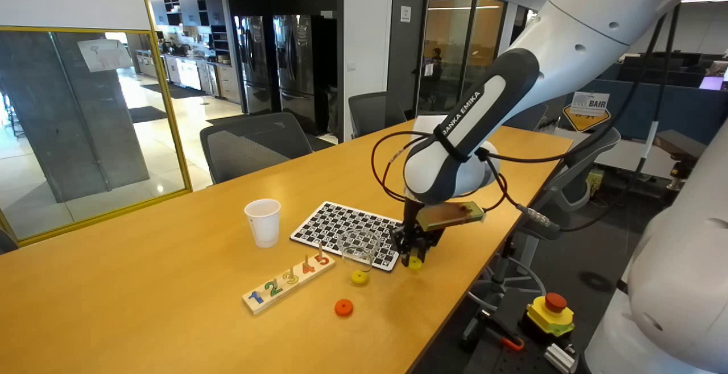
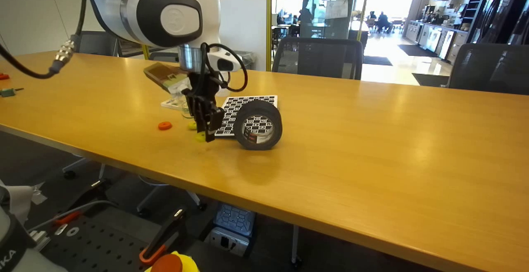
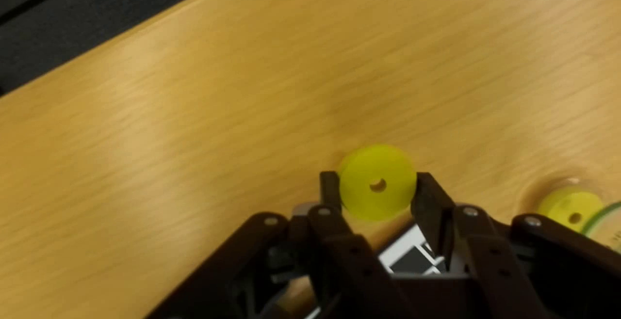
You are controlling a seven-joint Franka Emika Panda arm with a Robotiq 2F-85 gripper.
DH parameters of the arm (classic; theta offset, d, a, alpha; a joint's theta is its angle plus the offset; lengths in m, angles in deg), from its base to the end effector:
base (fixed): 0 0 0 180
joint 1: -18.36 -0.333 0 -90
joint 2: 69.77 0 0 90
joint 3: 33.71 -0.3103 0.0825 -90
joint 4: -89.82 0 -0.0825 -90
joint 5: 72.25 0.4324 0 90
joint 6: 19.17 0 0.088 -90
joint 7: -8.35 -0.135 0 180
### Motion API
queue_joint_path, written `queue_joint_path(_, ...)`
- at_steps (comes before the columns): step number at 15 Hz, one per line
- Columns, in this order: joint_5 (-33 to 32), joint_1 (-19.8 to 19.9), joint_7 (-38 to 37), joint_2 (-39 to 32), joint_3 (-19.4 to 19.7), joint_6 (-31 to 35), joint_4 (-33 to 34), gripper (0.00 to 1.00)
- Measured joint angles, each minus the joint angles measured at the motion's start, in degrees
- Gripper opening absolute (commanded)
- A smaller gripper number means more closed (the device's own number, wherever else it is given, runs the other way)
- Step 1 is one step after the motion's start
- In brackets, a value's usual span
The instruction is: Put the orange circles inside the white cup and the yellow circles in the transparent cup.
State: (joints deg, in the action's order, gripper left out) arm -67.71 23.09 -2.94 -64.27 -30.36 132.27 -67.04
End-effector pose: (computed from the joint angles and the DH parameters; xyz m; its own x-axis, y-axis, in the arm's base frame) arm 0.4160 -0.0591 0.1749 0.9182 -0.3960 -0.0090 -0.3960 -0.9172 -0.0426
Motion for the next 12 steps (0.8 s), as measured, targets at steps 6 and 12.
queue_joint_path(6,-3.33,-1.52,-3.26,3.37,-4.06,-4.21,5.99,0.23)
queue_joint_path(12,-8.59,-1.51,-8.65,4.25,-5.29,-10.23,10.51,0.23)
